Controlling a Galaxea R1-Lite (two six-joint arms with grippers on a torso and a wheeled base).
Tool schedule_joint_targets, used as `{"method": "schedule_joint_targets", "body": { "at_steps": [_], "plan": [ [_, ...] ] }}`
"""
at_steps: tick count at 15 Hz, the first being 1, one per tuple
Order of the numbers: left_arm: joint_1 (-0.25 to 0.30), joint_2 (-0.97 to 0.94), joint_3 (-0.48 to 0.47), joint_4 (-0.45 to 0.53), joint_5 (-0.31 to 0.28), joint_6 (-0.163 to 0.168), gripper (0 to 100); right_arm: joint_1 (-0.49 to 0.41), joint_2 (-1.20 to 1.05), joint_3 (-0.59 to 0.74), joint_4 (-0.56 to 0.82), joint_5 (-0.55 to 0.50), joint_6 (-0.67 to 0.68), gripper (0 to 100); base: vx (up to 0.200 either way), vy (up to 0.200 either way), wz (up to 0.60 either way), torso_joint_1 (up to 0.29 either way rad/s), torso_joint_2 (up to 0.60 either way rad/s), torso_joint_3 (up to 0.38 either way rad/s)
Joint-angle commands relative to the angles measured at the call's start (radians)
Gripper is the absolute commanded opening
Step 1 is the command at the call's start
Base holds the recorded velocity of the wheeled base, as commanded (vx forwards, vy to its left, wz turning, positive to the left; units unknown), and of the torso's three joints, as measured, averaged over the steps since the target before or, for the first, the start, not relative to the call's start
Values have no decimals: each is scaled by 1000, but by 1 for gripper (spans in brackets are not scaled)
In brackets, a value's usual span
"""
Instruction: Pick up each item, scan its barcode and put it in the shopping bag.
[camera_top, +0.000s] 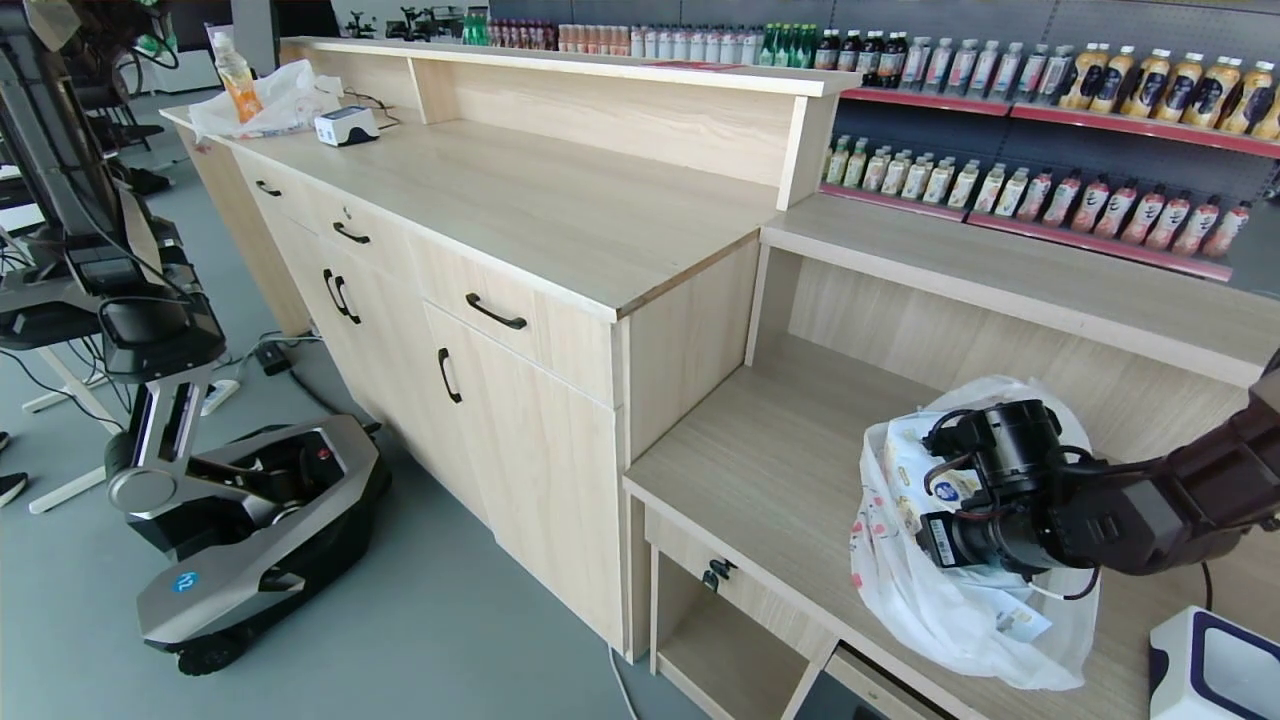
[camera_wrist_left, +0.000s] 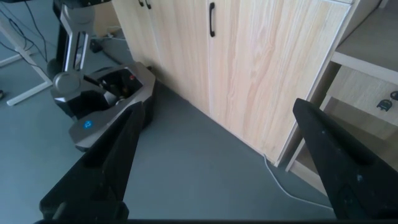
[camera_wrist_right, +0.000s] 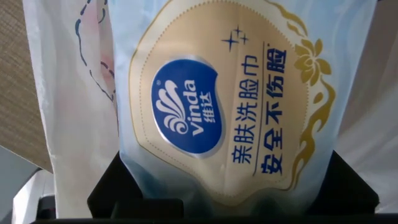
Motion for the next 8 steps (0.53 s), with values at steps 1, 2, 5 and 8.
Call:
{"method": "schedule_joint_targets", "body": {
  "at_steps": [1, 2, 5, 8],
  "plan": [
    [0, 0, 0, 0, 1, 0, 100, -23, 13, -6, -18, 60, -3, 0, 0, 0, 0, 0, 0, 0],
    [0, 0, 0, 0, 1, 0, 100, -35, 10, -6, -21, 98, -14, 0, 0, 0, 0, 0, 0, 0],
    [0, 0, 0, 0, 1, 0, 100, -41, 16, -9, -30, 112, -31, 0, 0, 0, 0, 0, 0, 0],
    [0, 1, 0, 0, 1, 0, 100, -41, 30, -11, -47, 112, -32, 0, 0, 0, 0, 0, 0, 0]
  ]
}}
